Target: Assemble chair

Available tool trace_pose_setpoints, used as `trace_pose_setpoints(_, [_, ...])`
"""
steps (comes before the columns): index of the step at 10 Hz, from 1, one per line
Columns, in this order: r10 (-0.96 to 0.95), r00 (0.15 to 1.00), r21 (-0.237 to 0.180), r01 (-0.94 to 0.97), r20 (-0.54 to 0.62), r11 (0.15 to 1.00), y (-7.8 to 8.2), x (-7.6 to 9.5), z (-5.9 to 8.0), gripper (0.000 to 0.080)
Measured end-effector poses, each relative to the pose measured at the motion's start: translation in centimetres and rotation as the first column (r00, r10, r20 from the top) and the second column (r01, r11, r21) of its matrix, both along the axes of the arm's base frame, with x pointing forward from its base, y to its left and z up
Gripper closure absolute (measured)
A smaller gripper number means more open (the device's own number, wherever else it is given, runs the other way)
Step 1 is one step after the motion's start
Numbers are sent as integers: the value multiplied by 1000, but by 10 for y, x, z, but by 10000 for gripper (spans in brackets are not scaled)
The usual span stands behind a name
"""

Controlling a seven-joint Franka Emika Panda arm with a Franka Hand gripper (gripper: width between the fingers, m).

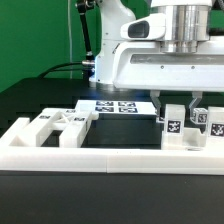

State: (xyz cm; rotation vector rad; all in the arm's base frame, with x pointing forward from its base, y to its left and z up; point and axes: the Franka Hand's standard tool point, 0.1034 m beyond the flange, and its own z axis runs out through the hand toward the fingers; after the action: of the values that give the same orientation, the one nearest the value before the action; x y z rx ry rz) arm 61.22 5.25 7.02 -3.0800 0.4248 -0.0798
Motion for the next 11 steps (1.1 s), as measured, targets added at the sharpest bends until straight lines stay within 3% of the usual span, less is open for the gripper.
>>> trace_pose_setpoints(5, [-240,971,-5,240,-15,971,-9,-4,0,505])
trace_pose_setpoints(7, [-235,972,-5,235,-15,972,-8,-4,0,256])
trace_pose_setpoints(8, [-230,973,-1,230,-10,973,-6,-3,5,256])
trace_pose_setpoints(9, [-212,977,3,212,-1,977,-5,-3,12,172])
trace_pose_setpoints(11, [-174,985,4,174,-6,985,-6,-14,16,156])
